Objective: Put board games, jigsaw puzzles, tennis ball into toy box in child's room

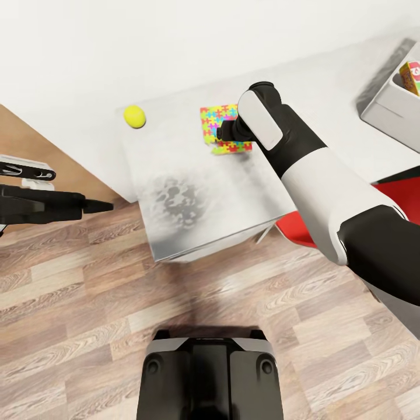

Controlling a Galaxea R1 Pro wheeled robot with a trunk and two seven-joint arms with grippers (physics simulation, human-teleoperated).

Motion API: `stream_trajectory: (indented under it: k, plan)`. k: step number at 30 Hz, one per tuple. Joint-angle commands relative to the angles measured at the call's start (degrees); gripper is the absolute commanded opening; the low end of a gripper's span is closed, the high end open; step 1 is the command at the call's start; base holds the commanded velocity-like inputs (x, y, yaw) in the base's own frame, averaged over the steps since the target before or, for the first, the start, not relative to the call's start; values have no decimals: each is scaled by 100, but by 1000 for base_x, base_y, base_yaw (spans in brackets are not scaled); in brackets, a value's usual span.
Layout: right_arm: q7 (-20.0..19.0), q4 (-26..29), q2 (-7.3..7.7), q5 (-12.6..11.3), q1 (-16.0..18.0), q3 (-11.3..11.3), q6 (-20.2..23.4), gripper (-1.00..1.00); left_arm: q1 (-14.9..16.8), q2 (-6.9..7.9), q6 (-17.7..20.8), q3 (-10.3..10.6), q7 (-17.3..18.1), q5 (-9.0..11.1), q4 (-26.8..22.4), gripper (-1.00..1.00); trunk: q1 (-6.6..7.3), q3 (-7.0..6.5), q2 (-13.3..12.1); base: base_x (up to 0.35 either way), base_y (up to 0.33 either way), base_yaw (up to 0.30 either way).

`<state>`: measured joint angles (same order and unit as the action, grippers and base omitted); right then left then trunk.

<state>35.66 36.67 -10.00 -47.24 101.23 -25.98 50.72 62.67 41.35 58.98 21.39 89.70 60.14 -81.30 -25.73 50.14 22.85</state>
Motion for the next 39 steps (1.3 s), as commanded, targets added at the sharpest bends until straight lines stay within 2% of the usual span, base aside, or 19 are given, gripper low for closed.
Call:
stream_trajectory:
  k: [1, 18, 39]
  plan:
    - [47, -187, 0, -215, 2, -21, -27, 100, 9, 8, 61, 20, 30, 6, 4, 100, -5, 8, 6, -57, 45, 0]
    - [46, -187, 0, -213, 2, -21, -27, 100, 9, 6, 61, 23, 30, -7, 148, 100, -5, 8, 6, -145, 120, 0]
    - [35, -187, 0, -215, 2, -21, -9, 100, 9, -12, 61, 23, 30, -2, 158, 100, -5, 8, 6, -87, 15, 0]
